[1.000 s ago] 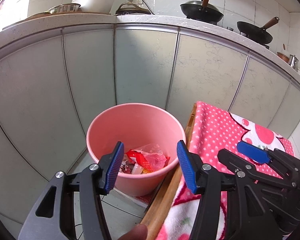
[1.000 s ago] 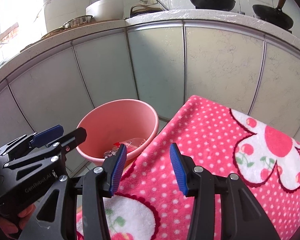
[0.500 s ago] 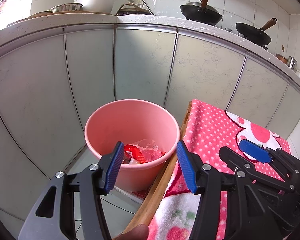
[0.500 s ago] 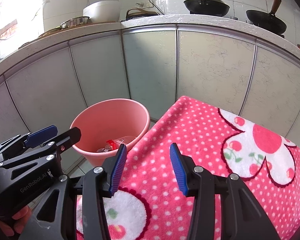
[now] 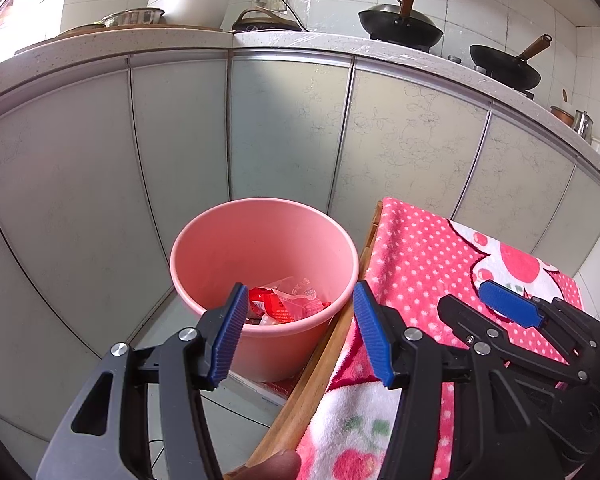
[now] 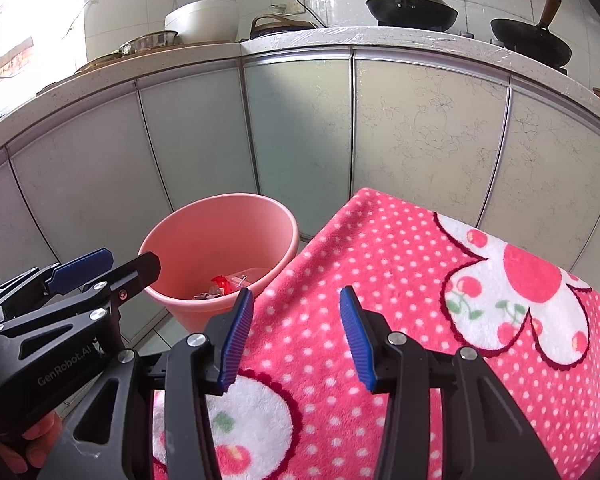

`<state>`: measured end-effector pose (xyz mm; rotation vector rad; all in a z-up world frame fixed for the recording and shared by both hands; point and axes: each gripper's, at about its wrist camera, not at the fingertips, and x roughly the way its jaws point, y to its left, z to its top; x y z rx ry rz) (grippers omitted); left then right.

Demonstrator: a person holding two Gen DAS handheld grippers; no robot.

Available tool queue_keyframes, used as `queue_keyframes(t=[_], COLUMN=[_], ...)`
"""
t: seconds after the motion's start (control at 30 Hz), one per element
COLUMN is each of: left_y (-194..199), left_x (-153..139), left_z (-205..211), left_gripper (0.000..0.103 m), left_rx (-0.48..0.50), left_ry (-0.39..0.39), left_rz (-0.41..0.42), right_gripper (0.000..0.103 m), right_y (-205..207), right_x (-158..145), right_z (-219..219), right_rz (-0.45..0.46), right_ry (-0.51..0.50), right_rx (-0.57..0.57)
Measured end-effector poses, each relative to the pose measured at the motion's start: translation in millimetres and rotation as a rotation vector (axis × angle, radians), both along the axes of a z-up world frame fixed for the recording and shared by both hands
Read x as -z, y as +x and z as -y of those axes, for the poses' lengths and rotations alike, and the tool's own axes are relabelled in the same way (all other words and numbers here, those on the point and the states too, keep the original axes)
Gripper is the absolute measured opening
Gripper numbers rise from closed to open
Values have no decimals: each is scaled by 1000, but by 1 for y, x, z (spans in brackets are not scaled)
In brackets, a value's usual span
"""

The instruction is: Collect trash

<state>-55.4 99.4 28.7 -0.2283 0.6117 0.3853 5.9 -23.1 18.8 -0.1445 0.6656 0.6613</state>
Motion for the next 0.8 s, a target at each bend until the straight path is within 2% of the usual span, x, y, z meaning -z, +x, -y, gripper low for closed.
queue_keyframes(t=[0.8], left_y=[-1], left_x=[6], left_z=[4], left_gripper=[55], left_rx=[13], left_ry=[-1], left_rz=[-13], right_gripper=[44], right_y=[1], right_x=[4], right_z=[4], right_rz=[-5], right_ry=[-2], right_rx=[3])
